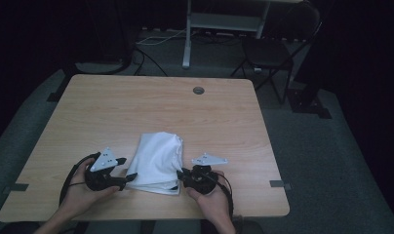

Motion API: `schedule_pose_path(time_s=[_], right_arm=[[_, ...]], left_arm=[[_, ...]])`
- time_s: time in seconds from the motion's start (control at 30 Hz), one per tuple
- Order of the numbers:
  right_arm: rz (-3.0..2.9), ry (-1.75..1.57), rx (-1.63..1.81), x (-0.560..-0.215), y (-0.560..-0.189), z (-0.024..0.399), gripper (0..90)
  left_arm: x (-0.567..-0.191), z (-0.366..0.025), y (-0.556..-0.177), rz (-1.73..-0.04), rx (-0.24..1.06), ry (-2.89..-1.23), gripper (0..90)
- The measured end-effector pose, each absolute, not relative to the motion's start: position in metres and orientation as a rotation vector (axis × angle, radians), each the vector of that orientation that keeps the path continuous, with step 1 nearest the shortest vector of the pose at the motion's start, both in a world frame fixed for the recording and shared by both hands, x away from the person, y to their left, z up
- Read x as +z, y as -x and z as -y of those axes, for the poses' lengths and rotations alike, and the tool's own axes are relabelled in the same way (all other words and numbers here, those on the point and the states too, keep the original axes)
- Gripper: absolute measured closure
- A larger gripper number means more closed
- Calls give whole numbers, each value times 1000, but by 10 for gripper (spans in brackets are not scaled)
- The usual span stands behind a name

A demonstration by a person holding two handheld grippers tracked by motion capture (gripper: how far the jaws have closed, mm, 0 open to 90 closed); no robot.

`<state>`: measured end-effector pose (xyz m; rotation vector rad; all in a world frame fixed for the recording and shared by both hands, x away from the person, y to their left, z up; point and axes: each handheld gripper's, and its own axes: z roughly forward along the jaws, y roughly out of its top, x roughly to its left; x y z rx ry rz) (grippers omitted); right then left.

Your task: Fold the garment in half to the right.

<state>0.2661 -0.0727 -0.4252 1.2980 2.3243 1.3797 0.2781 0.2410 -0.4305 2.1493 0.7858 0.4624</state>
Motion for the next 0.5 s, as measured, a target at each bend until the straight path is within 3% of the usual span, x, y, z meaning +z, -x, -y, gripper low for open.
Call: schedule_pose_path(time_s=[0.5], right_arm=[[-2266,-1485,1720,-418,-258,80,770]], left_arm=[[-428,-244,-281,-808,425,-2125,333]])
